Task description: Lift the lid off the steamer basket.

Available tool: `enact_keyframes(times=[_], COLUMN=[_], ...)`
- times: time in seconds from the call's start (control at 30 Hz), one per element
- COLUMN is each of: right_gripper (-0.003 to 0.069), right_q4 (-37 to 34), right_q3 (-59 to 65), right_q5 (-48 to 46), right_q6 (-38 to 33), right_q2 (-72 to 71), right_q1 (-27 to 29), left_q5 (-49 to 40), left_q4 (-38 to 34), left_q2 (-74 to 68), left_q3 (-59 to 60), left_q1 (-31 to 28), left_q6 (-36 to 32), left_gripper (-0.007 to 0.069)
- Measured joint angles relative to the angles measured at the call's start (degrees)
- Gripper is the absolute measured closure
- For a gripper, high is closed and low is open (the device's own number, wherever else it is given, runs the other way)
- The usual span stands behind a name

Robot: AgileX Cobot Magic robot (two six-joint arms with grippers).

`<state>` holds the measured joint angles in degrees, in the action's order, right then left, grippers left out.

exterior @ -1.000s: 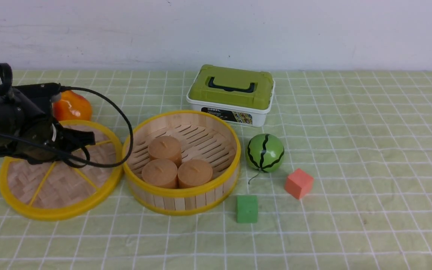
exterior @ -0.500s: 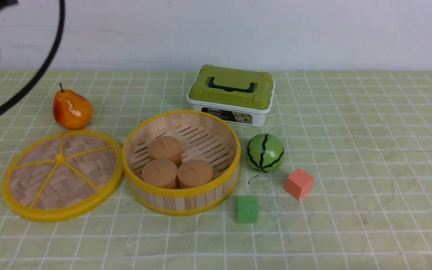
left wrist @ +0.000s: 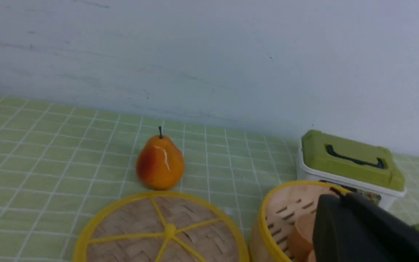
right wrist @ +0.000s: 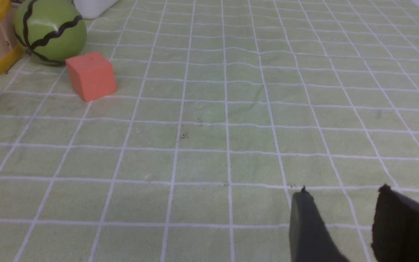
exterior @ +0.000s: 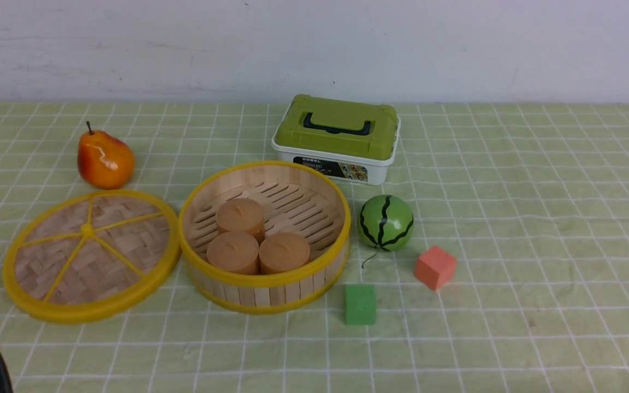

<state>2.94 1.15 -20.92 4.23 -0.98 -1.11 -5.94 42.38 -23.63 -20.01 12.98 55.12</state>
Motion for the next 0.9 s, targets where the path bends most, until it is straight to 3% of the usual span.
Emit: enact_keyframes(times=[0.2,0.4,0.53,0.63,0.7,0.77,0.8,0.83,0.9], right_gripper=[0.0418,0.0418,0.0418,0.0418,0.0418,0.0418,0.0418,0.0418,0.0418], right_q4=[0.0,0.0,0.0,0.0,0.0,0.0,0.0,0.0,0.0], right_q3=[0.0,0.0,0.0,0.0,0.0,0.0,0.0,0.0,0.0], right_q5=[0.0,0.0,0.0,0.0,0.0,0.0,0.0,0.0,0.0], right_q6=[0.0,0.0,0.0,0.0,0.0,0.0,0.0,0.0,0.0], right_q2=[0.0,0.0,0.0,0.0,0.0,0.0,0.0,0.0,0.0], right_q1=[0.0,0.0,0.0,0.0,0.0,0.0,0.0,0.0,0.0], left_q5=[6.39,4.45,7.49,9.94,11.07,11.35,11.35,11.35,11.24], left_q4=[0.47,0.24,-0.51,-2.56,-6.52,-15.77,-17.49,-25.14,-31.55], left_q2=[2.24,2.35,4.35,7.53,11.09,15.66,16.44,19.6,22.01], left_q3=[10.17,12.71,13.8,15.06,15.84,16.89,17.09,18.19,20.17], left_q1=[0.0,0.0,0.0,0.0,-0.11,-1.02,-1.3,-2.91,-4.78], left_q6=[0.0,1.01,4.03,2.61,-2.8,-14.44,-16.92,-27.97,-37.21], left_gripper=[0.0637,0.0637,0.0637,0.0637,0.0637,0.0637,0.0637,0.0637,0.0637])
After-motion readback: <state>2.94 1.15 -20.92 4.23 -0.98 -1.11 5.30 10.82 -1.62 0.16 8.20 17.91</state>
